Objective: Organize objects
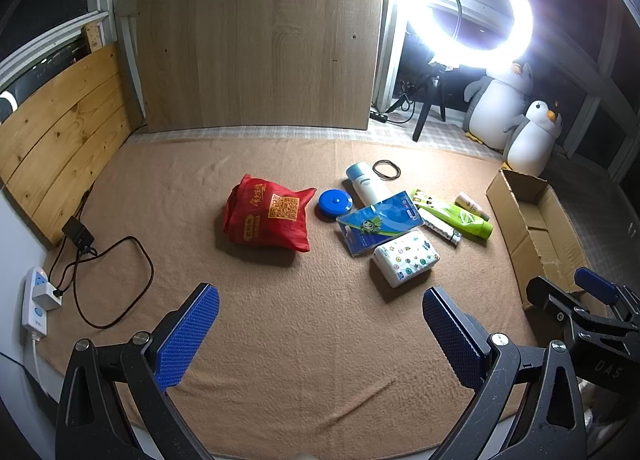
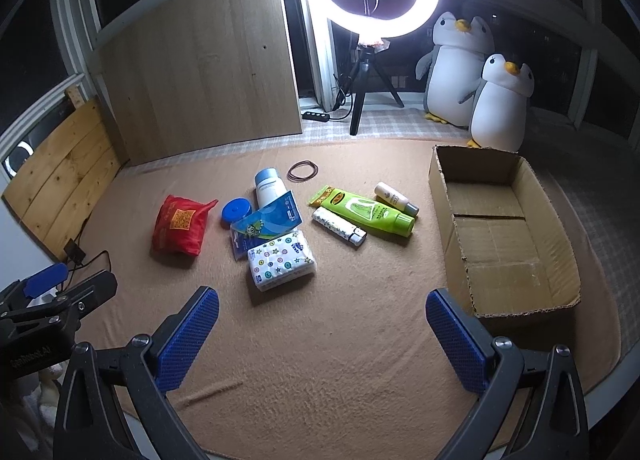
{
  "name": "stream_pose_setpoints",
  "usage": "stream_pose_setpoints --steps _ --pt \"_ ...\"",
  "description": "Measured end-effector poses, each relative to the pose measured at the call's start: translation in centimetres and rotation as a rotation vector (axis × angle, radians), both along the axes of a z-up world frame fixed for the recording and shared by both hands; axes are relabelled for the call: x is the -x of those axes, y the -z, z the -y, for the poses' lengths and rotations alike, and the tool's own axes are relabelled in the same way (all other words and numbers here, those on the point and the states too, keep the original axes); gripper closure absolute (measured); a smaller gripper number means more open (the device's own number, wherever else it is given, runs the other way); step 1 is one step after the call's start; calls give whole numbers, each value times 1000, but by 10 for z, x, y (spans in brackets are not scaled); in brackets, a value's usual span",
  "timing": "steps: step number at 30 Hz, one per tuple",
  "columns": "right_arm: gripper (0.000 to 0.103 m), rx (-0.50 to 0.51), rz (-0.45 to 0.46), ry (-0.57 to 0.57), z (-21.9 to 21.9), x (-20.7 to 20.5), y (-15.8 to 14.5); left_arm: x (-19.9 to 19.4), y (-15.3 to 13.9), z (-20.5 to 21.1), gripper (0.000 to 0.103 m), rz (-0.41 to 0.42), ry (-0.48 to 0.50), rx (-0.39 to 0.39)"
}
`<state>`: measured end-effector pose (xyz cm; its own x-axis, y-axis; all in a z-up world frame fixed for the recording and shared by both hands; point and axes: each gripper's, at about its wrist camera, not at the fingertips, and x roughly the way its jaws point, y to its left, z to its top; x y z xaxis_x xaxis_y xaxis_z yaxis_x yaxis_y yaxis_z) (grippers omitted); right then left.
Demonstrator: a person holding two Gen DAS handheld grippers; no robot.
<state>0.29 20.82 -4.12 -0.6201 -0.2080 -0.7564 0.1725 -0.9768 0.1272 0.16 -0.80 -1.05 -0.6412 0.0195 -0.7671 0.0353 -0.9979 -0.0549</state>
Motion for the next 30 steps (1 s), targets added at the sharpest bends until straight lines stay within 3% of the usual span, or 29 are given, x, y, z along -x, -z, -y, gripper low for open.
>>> stream_pose_setpoints --steps 30 --pt "1 5 20 -15 -1 8 4 13 1 -5 0 16 7 -8"
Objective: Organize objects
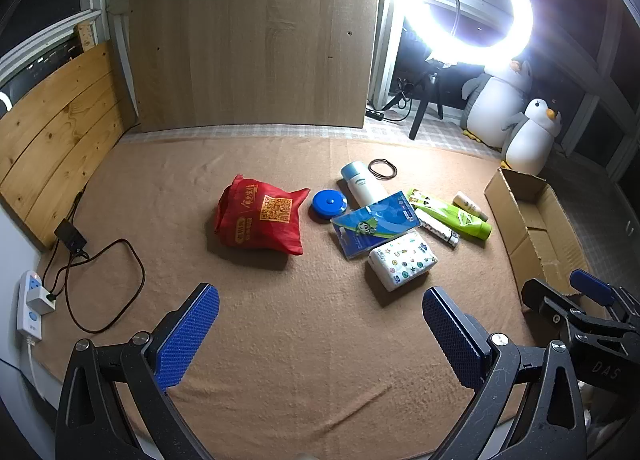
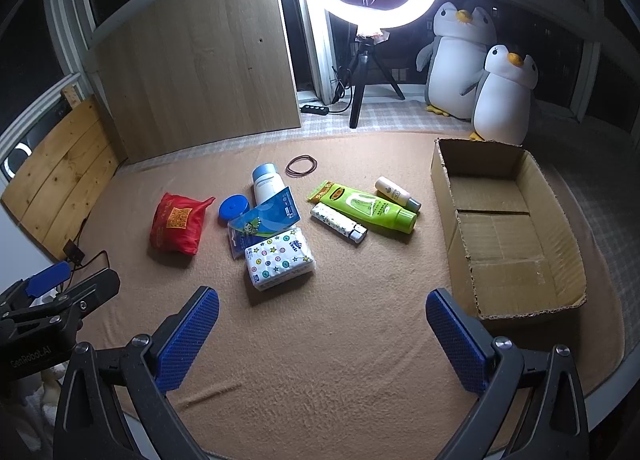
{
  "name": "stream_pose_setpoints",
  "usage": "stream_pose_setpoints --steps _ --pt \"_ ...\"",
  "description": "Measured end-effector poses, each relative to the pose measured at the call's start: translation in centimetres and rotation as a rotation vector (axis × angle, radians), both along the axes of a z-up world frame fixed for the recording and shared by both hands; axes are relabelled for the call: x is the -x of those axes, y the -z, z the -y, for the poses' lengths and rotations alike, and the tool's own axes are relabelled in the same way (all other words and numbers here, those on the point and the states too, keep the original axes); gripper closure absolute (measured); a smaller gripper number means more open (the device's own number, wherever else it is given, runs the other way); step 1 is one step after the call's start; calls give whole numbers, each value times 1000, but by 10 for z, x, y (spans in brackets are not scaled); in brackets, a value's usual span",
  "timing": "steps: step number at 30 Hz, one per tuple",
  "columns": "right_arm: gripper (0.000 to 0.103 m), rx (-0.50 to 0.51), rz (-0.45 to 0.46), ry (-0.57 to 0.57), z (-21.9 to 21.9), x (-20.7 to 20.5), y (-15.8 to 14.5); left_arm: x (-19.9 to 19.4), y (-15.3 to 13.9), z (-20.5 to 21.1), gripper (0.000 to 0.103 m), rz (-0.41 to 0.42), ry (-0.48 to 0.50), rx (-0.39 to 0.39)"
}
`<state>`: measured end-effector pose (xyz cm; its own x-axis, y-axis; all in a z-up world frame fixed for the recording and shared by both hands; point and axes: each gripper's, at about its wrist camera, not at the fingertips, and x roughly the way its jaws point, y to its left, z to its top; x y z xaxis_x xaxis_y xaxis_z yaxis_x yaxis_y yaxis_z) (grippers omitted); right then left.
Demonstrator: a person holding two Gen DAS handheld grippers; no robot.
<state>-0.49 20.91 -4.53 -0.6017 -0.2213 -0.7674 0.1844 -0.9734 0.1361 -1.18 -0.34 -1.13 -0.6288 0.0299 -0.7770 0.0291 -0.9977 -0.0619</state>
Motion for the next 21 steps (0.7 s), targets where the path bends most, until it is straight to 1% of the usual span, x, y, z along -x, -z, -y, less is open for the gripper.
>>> stream_pose_setpoints --steps 12,21 --pt "1 0 2 -5 0 1 2 2 2 -1 0 3 4 1" --pt "1 1 6 -6 0 2 3 10 11 -2 0 14 12 5"
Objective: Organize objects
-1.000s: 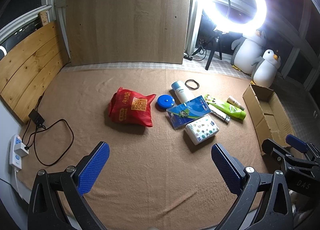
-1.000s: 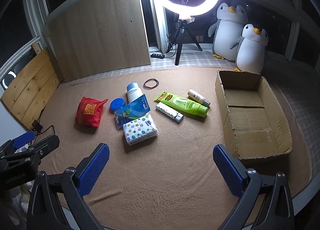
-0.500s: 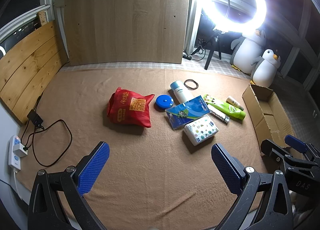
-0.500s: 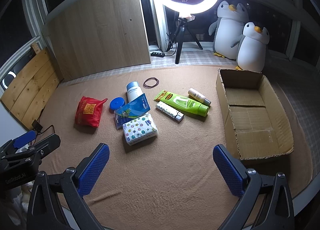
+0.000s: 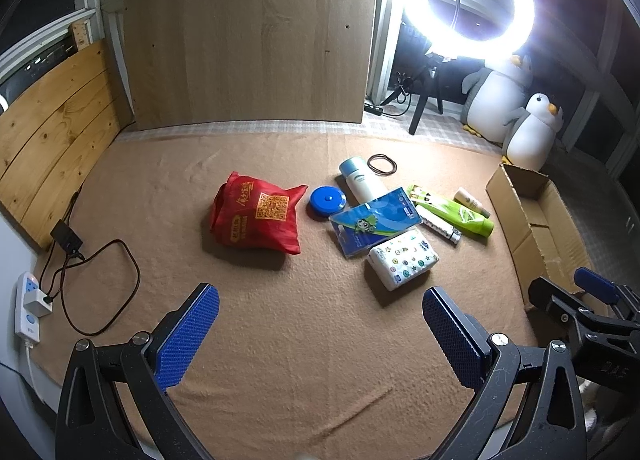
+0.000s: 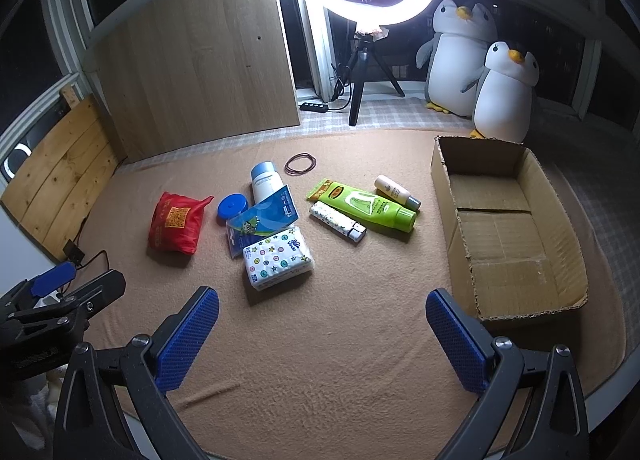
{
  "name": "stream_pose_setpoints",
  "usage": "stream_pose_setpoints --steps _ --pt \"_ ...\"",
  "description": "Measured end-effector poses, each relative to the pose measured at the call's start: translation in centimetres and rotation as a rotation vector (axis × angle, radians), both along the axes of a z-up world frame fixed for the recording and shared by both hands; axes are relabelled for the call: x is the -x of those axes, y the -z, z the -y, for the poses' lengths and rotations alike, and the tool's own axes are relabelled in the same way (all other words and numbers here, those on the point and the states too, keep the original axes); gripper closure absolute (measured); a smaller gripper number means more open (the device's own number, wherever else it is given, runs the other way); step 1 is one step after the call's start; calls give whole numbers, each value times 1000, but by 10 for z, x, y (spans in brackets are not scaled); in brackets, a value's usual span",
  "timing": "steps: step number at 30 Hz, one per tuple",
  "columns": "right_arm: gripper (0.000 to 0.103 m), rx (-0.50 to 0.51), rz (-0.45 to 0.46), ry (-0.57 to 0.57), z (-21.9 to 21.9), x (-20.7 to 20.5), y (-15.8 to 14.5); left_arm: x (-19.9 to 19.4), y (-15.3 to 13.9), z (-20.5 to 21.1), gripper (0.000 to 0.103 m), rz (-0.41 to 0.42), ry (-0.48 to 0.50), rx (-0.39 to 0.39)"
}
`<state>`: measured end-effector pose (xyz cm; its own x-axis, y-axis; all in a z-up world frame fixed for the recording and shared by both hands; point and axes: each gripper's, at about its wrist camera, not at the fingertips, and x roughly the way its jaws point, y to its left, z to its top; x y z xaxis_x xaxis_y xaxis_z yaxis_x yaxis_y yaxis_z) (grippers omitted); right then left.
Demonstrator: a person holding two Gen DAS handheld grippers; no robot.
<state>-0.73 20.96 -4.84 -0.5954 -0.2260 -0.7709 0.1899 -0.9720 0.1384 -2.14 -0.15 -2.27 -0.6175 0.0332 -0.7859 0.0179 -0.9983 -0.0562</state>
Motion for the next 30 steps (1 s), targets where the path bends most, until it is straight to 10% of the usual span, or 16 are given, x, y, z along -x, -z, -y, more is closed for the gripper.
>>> stream_pose_setpoints --steps 30 --pt "1 4 68 102 -50 1 12 109 67 -50 13 172 84 -78"
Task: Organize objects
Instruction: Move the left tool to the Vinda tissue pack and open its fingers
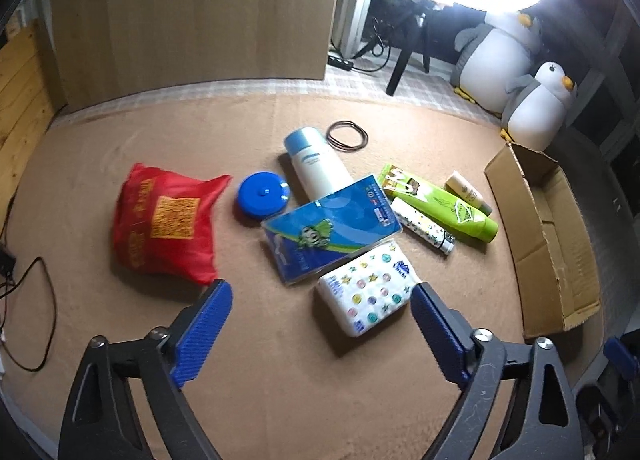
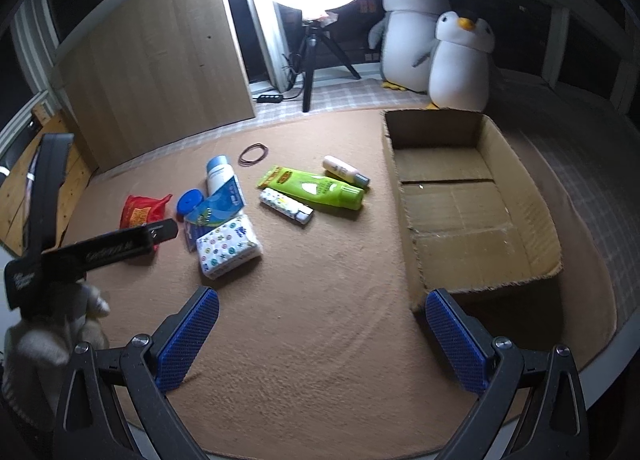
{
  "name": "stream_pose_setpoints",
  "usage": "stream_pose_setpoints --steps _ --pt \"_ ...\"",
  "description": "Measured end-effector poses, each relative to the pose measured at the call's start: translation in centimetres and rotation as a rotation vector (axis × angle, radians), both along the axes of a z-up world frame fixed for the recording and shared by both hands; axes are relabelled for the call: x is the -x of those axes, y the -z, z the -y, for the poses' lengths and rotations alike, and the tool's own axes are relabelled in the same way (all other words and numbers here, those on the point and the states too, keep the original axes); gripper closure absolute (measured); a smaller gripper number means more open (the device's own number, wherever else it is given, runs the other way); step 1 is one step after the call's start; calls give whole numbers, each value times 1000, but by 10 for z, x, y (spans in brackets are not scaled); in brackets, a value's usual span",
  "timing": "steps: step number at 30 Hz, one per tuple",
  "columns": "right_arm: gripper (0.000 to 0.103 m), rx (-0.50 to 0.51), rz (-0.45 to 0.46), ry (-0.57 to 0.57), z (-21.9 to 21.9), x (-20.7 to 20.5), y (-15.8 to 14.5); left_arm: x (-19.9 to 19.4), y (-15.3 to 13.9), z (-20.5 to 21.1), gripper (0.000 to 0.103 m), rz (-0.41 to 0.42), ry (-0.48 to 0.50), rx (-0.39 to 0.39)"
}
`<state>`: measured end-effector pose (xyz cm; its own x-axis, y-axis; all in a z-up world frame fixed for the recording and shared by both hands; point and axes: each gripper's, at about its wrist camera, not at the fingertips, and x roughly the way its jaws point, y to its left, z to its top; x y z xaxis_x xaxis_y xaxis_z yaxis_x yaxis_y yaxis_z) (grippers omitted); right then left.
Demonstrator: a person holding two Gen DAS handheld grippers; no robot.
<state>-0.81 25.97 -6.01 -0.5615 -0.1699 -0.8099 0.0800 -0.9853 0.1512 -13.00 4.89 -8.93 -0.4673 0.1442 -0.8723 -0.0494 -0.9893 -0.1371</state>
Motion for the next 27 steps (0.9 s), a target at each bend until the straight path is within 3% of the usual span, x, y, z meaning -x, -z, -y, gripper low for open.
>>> stream_pose_setpoints --steps 5,10,18,27 --pt "1 2 9 29 -15 -3 3 18 13 -8 22 35 6 -25" --pt "1 1 16 52 -27 -6 5 37 34 -14 51 90 12 -55" --pt "1 -2 27 81 -44 -9 8 44 52 -24 59 121 42 -64" --pt "1 4 34 67 -43 -7 11 29 60 -38 59 137 123 -78"
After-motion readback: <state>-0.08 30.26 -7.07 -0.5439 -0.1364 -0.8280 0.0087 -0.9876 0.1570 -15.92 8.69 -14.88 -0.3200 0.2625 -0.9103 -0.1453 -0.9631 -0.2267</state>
